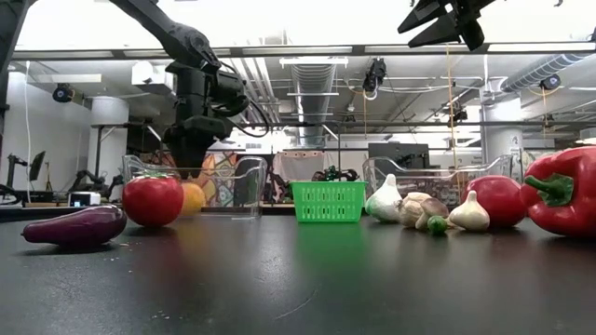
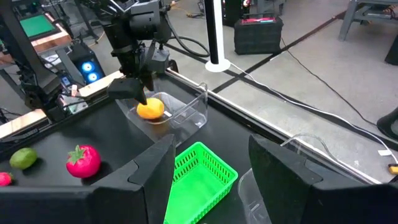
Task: Sort produce into baskets
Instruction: Put the yellow lemon into the left transparent bin, then put the right big tomato into the left transparent bin
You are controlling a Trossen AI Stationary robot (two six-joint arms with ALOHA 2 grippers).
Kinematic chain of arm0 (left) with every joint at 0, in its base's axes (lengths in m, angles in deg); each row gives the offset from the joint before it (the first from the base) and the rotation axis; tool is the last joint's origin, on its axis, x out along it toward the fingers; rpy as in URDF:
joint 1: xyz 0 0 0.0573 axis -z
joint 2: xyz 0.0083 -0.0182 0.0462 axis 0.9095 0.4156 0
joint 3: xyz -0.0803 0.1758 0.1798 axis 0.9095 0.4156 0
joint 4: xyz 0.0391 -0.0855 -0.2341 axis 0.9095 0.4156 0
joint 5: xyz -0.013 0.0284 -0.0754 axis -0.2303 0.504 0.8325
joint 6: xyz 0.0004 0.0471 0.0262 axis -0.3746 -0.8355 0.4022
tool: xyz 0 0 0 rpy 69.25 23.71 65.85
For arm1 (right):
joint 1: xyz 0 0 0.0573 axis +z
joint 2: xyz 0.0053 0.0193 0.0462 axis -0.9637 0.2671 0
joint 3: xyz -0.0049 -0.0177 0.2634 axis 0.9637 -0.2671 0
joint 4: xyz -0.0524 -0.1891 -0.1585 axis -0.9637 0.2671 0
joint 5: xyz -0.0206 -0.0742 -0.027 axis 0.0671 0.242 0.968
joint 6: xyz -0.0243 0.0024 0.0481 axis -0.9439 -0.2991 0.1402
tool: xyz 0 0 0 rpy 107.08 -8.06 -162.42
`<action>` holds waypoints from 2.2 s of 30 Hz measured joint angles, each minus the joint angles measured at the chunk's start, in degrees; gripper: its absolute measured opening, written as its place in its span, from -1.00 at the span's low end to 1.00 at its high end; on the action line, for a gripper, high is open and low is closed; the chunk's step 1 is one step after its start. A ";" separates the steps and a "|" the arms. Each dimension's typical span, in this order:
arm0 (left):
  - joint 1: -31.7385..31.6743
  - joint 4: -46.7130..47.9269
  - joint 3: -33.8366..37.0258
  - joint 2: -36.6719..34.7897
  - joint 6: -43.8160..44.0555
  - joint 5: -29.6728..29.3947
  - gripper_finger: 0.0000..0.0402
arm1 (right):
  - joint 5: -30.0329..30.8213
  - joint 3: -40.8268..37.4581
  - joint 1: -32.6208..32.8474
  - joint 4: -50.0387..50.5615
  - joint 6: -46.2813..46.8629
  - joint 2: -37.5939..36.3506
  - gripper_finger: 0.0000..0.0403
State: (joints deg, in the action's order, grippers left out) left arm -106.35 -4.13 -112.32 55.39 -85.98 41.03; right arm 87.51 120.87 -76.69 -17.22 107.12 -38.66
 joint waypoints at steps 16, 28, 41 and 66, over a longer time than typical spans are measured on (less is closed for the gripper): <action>6.60 5.85 -4.11 -12.57 4.74 4.33 0.22 | -11.01 -0.02 0.02 0.00 12.37 1.58 -0.03; 22.87 -8.02 1.01 -31.51 22.13 -1.74 0.22 | -20.26 17.51 0.02 42.69 30.94 16.17 -0.03; 28.79 -8.45 3.52 -36.71 27.43 -10.59 0.22 | -32.92 15.59 0.31 53.03 37.65 22.95 0.04; 28.76 -9.95 3.80 -35.10 27.54 -12.22 0.22 | -31.93 -4.55 0.28 26.69 39.99 31.93 0.67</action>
State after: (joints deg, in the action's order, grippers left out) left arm -77.58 -14.09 -108.52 20.29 -58.45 28.81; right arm 55.58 116.32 -76.40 9.47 147.11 -6.73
